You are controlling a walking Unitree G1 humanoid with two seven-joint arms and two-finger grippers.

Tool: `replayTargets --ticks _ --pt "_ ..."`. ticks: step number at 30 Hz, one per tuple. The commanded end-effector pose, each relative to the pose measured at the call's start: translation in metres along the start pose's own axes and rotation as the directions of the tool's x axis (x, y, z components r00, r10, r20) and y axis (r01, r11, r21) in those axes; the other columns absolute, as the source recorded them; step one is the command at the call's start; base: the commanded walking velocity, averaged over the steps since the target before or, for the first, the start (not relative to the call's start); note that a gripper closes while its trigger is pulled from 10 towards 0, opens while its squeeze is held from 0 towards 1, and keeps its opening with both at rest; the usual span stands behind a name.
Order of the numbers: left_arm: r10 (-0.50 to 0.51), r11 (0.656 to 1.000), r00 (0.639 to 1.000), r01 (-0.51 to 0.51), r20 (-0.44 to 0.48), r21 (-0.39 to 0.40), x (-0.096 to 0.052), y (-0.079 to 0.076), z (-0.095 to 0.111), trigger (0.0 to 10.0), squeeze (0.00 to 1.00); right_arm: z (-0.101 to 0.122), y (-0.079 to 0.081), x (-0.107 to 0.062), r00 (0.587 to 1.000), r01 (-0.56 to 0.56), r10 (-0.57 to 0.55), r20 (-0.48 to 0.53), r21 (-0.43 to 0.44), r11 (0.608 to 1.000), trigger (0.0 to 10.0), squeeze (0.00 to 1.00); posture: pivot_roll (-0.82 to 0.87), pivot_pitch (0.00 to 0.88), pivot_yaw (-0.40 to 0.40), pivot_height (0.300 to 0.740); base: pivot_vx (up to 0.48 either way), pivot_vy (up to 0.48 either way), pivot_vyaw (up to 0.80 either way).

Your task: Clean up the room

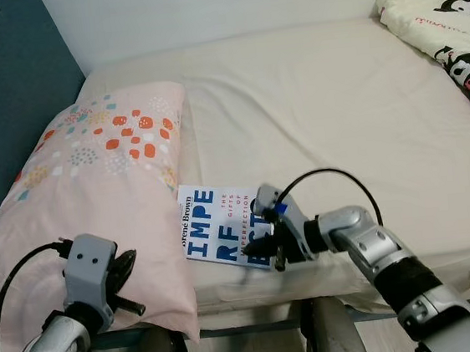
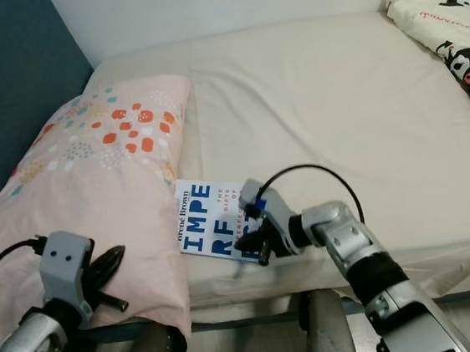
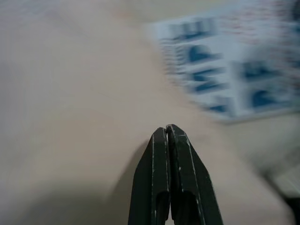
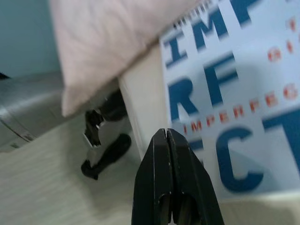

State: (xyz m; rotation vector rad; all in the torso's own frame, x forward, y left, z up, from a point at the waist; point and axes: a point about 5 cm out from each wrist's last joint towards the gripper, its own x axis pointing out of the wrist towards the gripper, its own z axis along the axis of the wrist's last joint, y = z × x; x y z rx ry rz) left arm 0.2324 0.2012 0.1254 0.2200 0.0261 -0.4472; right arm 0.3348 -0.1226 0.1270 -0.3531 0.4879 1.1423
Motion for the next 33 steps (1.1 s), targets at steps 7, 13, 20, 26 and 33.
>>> replayTargets --ticks 7,13,20,26,33 --pt "-0.288 0.957 0.957 0.287 0.037 0.032 -0.005 -0.052 0.000 10.0 0.00 -0.015 0.010 0.014 0.997 -0.034 0.036 -0.073 0.025 0.999 10.0 0.00 0.00 0.274 -0.001 0.560 0.000 0.000 0.00" --pt "-0.310 0.951 0.949 0.310 0.051 0.024 -0.001 -0.062 0.001 10.0 0.00 -0.021 0.010 0.023 0.992 -0.031 0.031 -0.120 -0.002 1.000 10.0 0.00 0.00 0.269 -0.004 0.560 0.000 0.000 0.00" --pt "-0.299 0.954 0.953 0.297 0.050 0.036 -0.001 -0.061 -0.001 10.0 0.00 -0.030 0.003 0.027 0.979 0.053 -0.063 -0.196 -0.057 0.997 10.0 0.00 0.00 0.265 -0.011 0.560 0.000 0.000 0.00" --pt "-0.295 0.955 0.954 0.293 0.049 0.042 -0.001 -0.061 -0.001 10.0 0.00 -0.024 -0.007 0.022 0.976 0.102 -0.117 -0.185 -0.089 0.991 10.0 0.00 0.00 0.264 -0.012 0.560 0.000 0.000 0.00" --pt "-0.301 0.953 0.953 0.299 0.048 0.047 -0.001 -0.061 -0.001 10.0 0.00 -0.021 -0.017 0.012 0.971 0.131 -0.151 -0.186 -0.117 0.984 10.0 0.00 0.00 0.264 -0.010 0.560 0.000 0.000 0.00"
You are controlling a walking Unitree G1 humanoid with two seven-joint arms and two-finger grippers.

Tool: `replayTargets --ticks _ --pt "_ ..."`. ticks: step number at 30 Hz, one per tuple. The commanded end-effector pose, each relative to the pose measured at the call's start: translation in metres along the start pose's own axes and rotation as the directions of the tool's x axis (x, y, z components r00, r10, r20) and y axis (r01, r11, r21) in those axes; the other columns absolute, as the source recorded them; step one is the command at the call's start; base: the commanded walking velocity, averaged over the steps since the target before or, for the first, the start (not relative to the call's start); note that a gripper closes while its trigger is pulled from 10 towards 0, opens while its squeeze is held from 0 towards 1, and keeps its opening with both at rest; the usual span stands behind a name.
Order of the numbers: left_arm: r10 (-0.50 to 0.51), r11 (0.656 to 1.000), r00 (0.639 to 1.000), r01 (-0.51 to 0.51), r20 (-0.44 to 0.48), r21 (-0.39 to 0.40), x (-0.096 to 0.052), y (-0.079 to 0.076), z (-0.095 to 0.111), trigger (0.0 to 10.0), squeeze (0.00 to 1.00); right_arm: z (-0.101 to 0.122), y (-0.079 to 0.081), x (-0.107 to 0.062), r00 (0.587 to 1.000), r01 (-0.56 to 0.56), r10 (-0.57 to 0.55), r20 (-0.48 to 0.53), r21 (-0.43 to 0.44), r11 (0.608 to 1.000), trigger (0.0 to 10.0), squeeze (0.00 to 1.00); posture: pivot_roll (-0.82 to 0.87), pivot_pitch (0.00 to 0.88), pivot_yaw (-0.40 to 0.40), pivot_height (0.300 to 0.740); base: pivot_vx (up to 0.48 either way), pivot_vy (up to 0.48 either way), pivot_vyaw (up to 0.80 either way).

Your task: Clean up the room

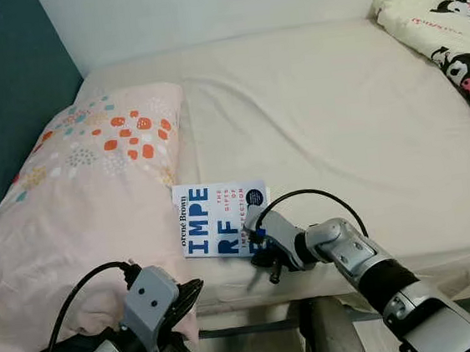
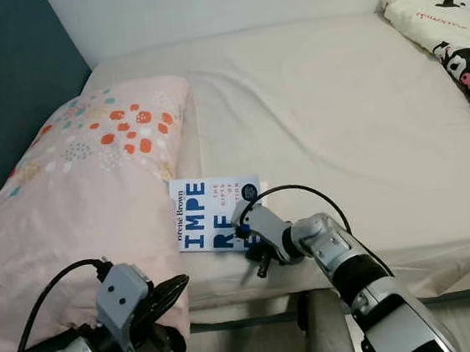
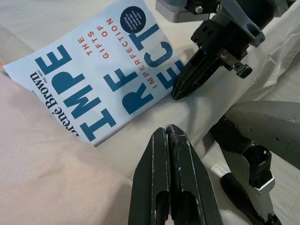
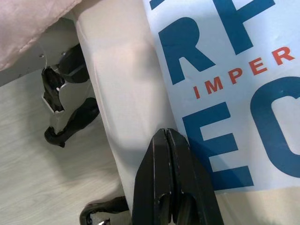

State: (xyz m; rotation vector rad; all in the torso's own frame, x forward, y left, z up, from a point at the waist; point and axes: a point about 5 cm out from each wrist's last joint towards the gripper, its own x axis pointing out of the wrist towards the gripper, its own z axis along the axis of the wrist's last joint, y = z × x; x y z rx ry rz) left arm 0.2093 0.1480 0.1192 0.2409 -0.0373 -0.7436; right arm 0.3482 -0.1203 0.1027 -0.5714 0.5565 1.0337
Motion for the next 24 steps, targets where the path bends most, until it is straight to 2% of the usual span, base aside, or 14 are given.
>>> replayTargets --ticks 1,11,14,16,17,18,19,21,22,23,24 --pt "-0.018 1.000 0.999 0.018 -0.030 -0.010 -0.003 -0.004 -0.007 10.0 0.00 -0.006 -0.006 -0.005 0.999 0.028 -0.028 -0.020 0.004 1.000 10.0 0.00 0.00 0.264 -0.010 0.560 0.000 0.000 0.00" --pt "-0.029 1.000 0.999 0.029 -0.031 -0.001 -0.002 -0.004 -0.008 10.0 0.00 -0.011 -0.014 -0.016 0.999 0.031 -0.031 -0.042 -0.018 0.999 10.0 0.00 -0.01 0.262 -0.007 0.560 0.000 0.000 0.00" --pt "-0.030 1.000 0.999 0.030 -0.033 0.002 -0.001 -0.004 -0.008 10.0 0.00 -0.001 -0.012 -0.018 0.999 -0.026 0.026 0.037 0.008 1.000 10.0 0.00 0.00 0.253 -0.006 0.560 0.000 0.000 0.00" --pt "-0.030 1.000 0.999 0.030 -0.034 0.003 -0.001 -0.004 -0.008 10.0 0.00 -0.001 -0.011 -0.018 0.999 -0.032 0.031 0.043 0.008 0.999 10.0 0.00 0.00 0.253 -0.006 0.560 0.000 0.000 0.00" --pt "0.009 1.000 1.000 -0.010 -0.029 -0.005 -0.001 0.000 -0.008 10.0 0.00 0.008 -0.009 -0.021 0.991 -0.070 0.066 0.113 0.032 0.997 10.0 0.00 0.00 0.239 -0.009 0.560 0.000 0.000 0.00" --pt "0.140 0.989 0.990 -0.141 -0.030 -0.036 0.000 0.014 -0.009 10.0 0.00 0.027 -0.006 -0.029 0.958 -0.130 0.106 0.266 0.072 0.989 10.0 0.00 0.00 0.218 -0.012 0.560 0.000 0.000 0.00" --pt "0.209 0.976 0.977 -0.211 -0.035 -0.054 0.000 0.021 -0.010 10.0 0.00 0.035 -0.005 -0.034 0.936 -0.151 0.115 0.333 0.085 0.985 10.0 0.00 0.00 0.218 -0.012 0.560 0.000 0.000 0.00" --pt "0.209 0.976 0.977 -0.211 -0.035 -0.054 0.000 0.021 -0.010 10.0 0.00 0.035 -0.005 -0.034 0.936 -0.151 0.115 0.333 0.085 0.985 10.0 0.00 0.00 0.218 -0.012 0.560 0.000 0.000 0.00" --pt "0.321 0.940 0.945 -0.326 -0.058 -0.100 0.000 0.033 -0.014 10.0 0.00 0.046 -0.008 -0.039 0.905 -0.121 0.061 0.422 0.118 0.986 10.0 0.00 0.00 0.196 -0.013 0.560 0.000 0.000 0.00" --pt "0.475 0.861 0.874 -0.486 -0.107 -0.147 -0.003 0.049 -0.022 10.0 0.00 0.057 -0.019 -0.045 0.855 0.005 -0.110 0.507 0.203 0.979 10.0 0.00 -0.01 0.174 -0.010 0.560 0.000 0.000 0.00" --pt "0.475 0.861 0.874 -0.486 -0.107 -0.147 -0.003 0.049 -0.022 10.0 0.00 0.057 -0.019 -0.045 0.855 0.005 -0.110 0.507 0.203 0.979 10.0 0.00 -0.01 0.174 -0.010 0.560 0.000 0.000 0.00"
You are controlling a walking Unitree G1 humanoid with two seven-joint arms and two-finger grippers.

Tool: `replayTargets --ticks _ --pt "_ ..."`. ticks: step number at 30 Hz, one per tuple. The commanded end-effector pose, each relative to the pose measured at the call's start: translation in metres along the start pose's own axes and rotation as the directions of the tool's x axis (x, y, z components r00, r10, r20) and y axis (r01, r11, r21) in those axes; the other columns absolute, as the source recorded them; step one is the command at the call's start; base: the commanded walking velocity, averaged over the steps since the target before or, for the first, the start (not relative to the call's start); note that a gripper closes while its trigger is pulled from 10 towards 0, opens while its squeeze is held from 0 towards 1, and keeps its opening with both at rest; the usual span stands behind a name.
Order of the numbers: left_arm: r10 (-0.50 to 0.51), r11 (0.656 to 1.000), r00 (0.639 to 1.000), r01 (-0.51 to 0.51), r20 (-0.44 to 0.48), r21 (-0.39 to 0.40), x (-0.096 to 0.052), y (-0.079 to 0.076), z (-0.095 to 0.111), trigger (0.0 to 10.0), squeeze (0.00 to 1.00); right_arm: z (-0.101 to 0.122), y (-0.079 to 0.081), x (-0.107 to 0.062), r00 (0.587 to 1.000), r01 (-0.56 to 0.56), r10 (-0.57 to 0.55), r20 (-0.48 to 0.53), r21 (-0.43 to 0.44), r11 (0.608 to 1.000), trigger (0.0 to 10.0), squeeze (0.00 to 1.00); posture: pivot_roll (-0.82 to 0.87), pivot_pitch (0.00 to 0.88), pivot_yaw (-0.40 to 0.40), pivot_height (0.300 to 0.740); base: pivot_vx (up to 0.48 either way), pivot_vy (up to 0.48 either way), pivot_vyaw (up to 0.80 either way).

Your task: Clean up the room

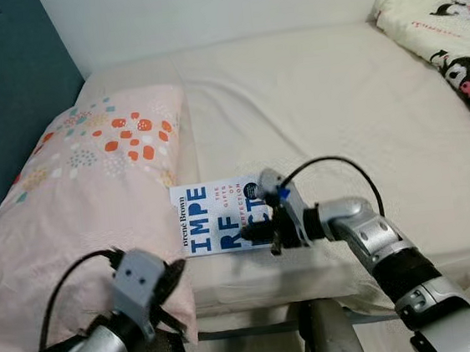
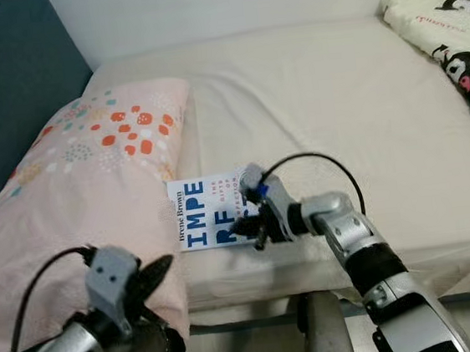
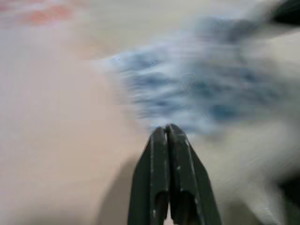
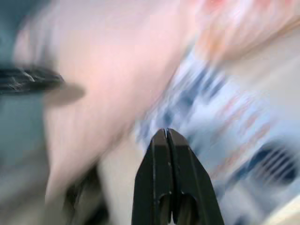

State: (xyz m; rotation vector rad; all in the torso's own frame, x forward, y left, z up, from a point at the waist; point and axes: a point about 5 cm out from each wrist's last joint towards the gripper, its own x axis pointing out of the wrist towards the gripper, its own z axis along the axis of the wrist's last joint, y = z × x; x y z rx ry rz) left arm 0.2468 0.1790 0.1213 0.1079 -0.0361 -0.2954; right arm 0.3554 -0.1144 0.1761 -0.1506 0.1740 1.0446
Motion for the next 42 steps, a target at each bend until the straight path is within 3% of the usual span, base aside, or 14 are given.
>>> replayTargets --ticks 1,2,4,5,8,10,14,19,20,22,28,42 --pt "0.164 0.983 0.982 -0.170 -0.093 -0.062 -0.006 0.016 -0.018 10.0 0.00 0.009 -0.009 -0.003 0.984 0.146 -0.150 0.100 0.048 0.988 10.0 0.00 -0.01 0.174 -0.010 0.560 0.000 0.000 0.00" --pt "0.260 0.960 0.957 -0.271 -0.131 -0.068 -0.004 0.023 -0.026 10.0 0.00 0.008 -0.016 -0.005 0.941 0.297 -0.303 0.151 0.063 0.953 10.0 0.00 -0.01 0.135 -0.002 0.560 0.000 0.000 0.00" --pt "0.359 0.925 0.915 -0.375 -0.187 -0.060 0.001 0.027 -0.037 10.0 0.00 -0.005 -0.022 -0.011 0.855 0.478 -0.487 0.180 0.091 0.873 10.0 0.00 -0.01 0.116 0.005 0.560 0.000 0.000 0.00" --pt "0.359 0.925 0.915 -0.375 -0.187 -0.060 0.001 0.027 -0.037 10.0 0.00 -0.005 -0.022 -0.011 0.855 0.478 -0.487 0.180 0.091 0.873 10.0 0.00 -0.01 0.116 0.005 0.560 0.000 0.000 0.00" --pt "0.456 0.864 0.862 -0.489 -0.222 -0.123 0.009 0.025 -0.045 10.0 0.00 -0.031 -0.023 -0.022 0.725 0.644 -0.674 0.143 0.209 0.736 10.0 0.00 -0.02 0.083 0.015 0.560 0.000 0.000 0.00" --pt "0.466 0.861 0.856 -0.497 -0.225 -0.108 0.015 0.020 -0.047 10.0 0.00 -0.054 -0.019 -0.034 0.651 0.715 -0.754 0.081 0.266 0.646 10.0 0.00 -0.02 0.068 0.022 0.560 0.000 0.000 0.00" --pt "0.455 0.874 0.863 -0.480 -0.219 -0.076 0.020 0.012 -0.049 10.0 0.00 -0.070 -0.012 -0.039 0.633 0.735 -0.773 0.039 0.286 0.615 10.0 0.00 -0.02 0.059 0.025 0.560 0.000 0.000 0.00" --pt "0.418 0.899 0.886 -0.436 -0.201 -0.049 0.024 0.003 -0.048 10.0 0.00 -0.082 -0.003 -0.038 0.641 0.737 -0.767 0.016 0.263 0.622 10.0 0.00 -0.03 0.049 0.030 0.560 0.000 0.000 0.00" --pt "0.406 0.906 0.895 -0.420 -0.186 -0.041 0.027 -0.002 -0.048 10.0 0.00 -0.097 0.010 -0.037 0.641 0.741 -0.768 0.000 0.264 0.618 10.0 0.00 -0.02 0.028 0.034 0.565 0.000 0.000 0.00" --pt "0.406 0.906 0.895 -0.420 -0.186 -0.041 0.027 -0.002 -0.048 10.0 0.00 -0.097 0.010 -0.037 0.641 0.741 -0.768 0.000 0.264 0.618 10.0 0.00 -0.02 0.028 0.034 0.565 0.000 0.000 0.00" --pt "0.402 0.909 0.899 -0.414 -0.174 -0.040 0.028 -0.003 -0.051 10.0 0.00 -0.110 0.029 -0.028 0.628 0.753 -0.778 -0.022 0.270 0.601 10.0 0.00 -0.03 0.010 0.039 0.590 0.000 0.000 0.00" --pt "0.331 0.941 0.931 -0.338 -0.157 -0.019 0.031 -0.013 -0.055 10.0 0.00 -0.113 0.033 -0.025 0.624 0.757 -0.781 -0.033 0.272 0.594 10.0 0.00 -0.03 0.014 0.044 0.650 0.000 0.000 0.00"
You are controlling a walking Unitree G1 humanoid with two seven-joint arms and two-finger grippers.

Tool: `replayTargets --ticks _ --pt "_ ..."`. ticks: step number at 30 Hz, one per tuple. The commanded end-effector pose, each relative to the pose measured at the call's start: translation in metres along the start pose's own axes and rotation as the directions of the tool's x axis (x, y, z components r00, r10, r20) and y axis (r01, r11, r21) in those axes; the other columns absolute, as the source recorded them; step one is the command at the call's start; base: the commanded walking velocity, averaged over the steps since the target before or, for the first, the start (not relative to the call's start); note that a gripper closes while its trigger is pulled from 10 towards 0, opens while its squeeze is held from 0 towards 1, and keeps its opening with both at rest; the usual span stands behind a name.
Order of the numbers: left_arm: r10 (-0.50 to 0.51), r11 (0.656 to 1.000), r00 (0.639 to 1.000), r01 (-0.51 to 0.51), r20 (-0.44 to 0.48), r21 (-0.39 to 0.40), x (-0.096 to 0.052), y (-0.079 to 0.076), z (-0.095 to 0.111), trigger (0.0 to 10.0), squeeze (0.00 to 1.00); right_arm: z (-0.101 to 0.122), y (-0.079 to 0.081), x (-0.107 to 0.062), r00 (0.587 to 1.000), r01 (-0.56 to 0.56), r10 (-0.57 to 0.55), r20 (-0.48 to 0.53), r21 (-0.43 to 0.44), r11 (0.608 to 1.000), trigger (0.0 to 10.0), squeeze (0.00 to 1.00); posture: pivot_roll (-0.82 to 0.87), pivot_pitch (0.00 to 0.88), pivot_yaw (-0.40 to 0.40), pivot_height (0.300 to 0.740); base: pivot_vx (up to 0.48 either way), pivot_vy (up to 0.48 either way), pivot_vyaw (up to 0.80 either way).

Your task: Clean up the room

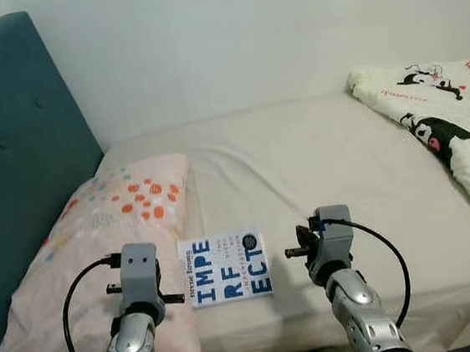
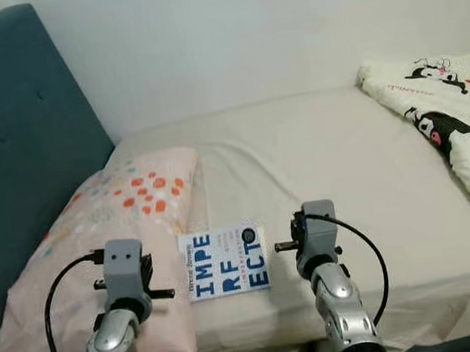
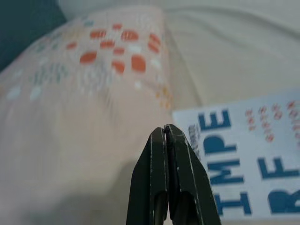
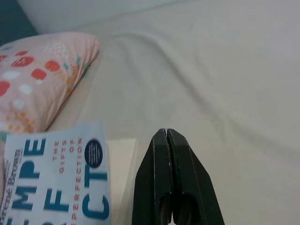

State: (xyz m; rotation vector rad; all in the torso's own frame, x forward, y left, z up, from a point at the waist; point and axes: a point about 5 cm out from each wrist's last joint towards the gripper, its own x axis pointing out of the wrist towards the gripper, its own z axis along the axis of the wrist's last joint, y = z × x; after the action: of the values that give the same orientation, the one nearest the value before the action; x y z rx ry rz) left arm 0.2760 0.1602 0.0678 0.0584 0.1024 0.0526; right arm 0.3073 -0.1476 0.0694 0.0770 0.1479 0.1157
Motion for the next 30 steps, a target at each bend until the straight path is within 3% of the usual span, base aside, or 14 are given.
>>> replayTargets --ticks 1,11,20,30 --pt "0.001 1.000 1.000 -0.001 0.001 0.019 0.000 0.003 -0.002 10.0 0.00 -0.001 0.005 -0.001 1.000 -0.013 0.013 0.008 -0.009 1.000 10.0 0.00 -0.03 0.013 0.044 0.655 0.000 0.000 0.00" --pt "0.041 0.999 0.999 -0.041 0.017 0.014 -0.001 0.011 -0.001 10.0 0.00 -0.005 0.010 -0.002 1.000 -0.030 0.030 -0.006 -0.008 1.000 10.0 0.00 -0.03 0.002 0.035 0.695 0.000 0.000 0.00" --pt "0.088 0.996 0.996 -0.088 -0.018 0.000 -0.006 0.019 -0.013 10.0 0.00 -0.011 0.014 -0.003 0.997 -0.065 0.064 -0.039 -0.023 0.998 10.0 0.00 -0.03 0.000 0.029 0.739 0.000 0.000 0.00" --pt "0.091 0.996 0.995 -0.091 -0.045 0.008 -0.010 0.020 -0.024 10.0 0.00 -0.023 0.020 -0.003 0.993 -0.090 0.088 -0.085 -0.018 0.996 10.0 0.00 -0.02 0.000 0.022 0.740 0.000 0.000 0.00"
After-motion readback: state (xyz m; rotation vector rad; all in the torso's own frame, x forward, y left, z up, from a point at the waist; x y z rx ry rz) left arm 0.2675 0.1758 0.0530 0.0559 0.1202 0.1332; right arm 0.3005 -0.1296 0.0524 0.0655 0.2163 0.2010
